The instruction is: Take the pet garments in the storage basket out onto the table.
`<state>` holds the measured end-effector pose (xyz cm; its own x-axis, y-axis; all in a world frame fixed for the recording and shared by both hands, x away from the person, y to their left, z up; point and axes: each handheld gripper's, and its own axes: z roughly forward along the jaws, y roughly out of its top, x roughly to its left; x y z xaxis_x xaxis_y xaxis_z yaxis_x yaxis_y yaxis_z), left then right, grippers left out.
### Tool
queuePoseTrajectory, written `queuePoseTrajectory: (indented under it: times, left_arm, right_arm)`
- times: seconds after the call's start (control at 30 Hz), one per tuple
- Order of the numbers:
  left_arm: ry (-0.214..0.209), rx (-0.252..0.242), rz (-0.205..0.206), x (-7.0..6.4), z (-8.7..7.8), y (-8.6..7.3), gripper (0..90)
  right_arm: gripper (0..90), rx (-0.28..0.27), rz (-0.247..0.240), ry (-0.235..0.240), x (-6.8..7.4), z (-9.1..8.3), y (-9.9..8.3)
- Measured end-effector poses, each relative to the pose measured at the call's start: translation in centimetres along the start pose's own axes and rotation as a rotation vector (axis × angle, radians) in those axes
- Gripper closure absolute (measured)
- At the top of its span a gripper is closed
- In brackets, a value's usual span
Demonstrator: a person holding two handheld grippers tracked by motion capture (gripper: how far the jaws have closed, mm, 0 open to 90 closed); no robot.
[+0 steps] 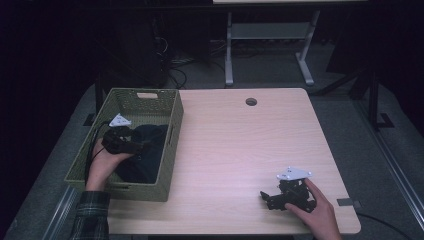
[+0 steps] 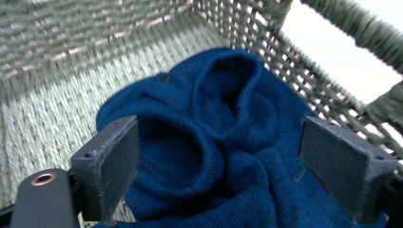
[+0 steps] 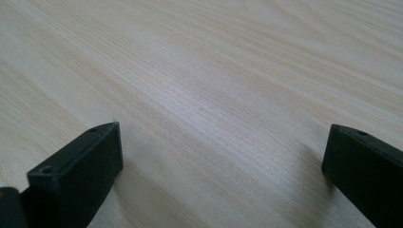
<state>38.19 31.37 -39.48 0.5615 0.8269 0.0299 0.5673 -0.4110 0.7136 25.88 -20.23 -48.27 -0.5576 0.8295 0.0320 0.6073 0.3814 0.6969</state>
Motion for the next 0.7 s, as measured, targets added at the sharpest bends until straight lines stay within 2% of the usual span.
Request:
queuePoseTrajectory:
  times: [0.2, 0.37, 0.43, 0.57, 0.7]
  left_arm:
    - [-0.015, 0.048, -0.001, 0.0, 0.6, -0.4, 13.5]
    - [-0.03, 0.091, 0.014, -0.1, 1.1, -0.5, 13.5]
    - [-0.048, 0.112, 0.03, -0.3, 1.4, -0.5, 13.5]
    - [-0.056, 0.158, 0.061, -0.7, 1.9, -0.6, 13.4]
    - [-0.067, 0.189, 0.073, -1.0, 2.3, -0.7, 13.4]
  right_arm:
    - [0.0, 0.0, 0.0, 0.0, 0.0, 0.0, 0.0]
    - [0.0, 0.0, 0.0, 0.0, 0.0, 0.0, 0.0]
    - [0.0, 0.0, 0.0, 0.0, 0.0, 0.0, 0.0]
    - [0.0, 0.0, 0.0, 0.0, 0.0, 0.0, 0.0]
    - [0.0, 0.0, 0.0, 0.0, 0.0, 0.0, 0.0]
